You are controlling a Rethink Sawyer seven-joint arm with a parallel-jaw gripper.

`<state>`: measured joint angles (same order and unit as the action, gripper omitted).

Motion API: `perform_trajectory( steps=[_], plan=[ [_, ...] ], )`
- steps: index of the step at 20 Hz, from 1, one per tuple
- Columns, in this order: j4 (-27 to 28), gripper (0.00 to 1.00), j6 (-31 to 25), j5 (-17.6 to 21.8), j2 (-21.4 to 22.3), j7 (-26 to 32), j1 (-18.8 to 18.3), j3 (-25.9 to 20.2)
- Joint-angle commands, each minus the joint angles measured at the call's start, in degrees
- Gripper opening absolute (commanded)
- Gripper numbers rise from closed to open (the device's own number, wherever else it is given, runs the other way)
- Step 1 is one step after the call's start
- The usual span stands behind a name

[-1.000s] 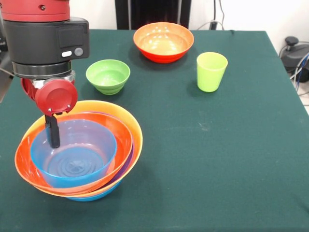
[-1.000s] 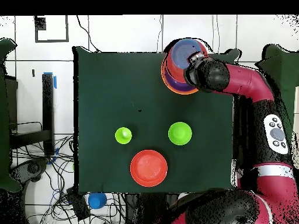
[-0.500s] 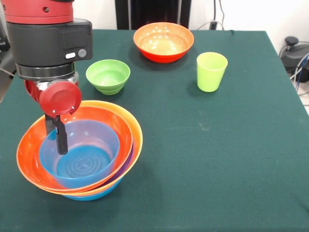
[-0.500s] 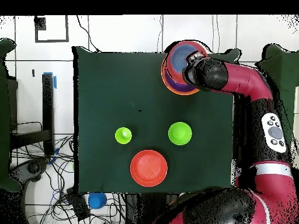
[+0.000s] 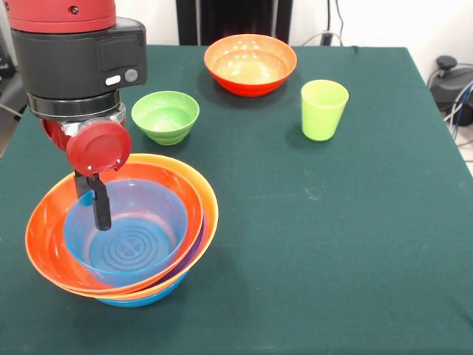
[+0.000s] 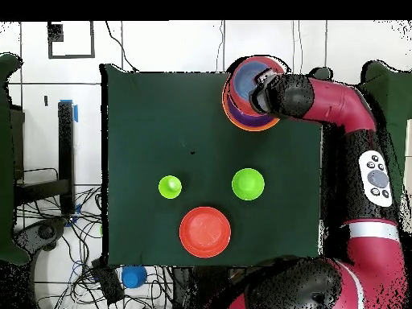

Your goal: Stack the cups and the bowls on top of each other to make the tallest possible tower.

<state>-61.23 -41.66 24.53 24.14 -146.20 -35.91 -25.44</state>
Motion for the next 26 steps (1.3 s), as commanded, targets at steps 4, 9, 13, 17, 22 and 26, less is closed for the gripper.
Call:
perform_trajectory(
  steps=[4,9,13,17,22,26],
  plan=[
    [3.24,1.00,-8.48,0.89,2.00,9.74,2.52,0.22],
    [2.66,1.00,-10.52,0.36,3.65,9.41,2.82,0.54],
    [2.88,1.00,-11.23,0.44,3.82,9.38,2.95,0.61],
    [3.02,1.00,-11.39,0.76,3.78,9.24,3.07,0.53],
    [3.13,1.00,-11.96,0.91,4.01,8.60,3.42,0.82],
    [1.33,1.00,-12.79,0.23,5.00,7.26,3.67,1.34]
  ],
)
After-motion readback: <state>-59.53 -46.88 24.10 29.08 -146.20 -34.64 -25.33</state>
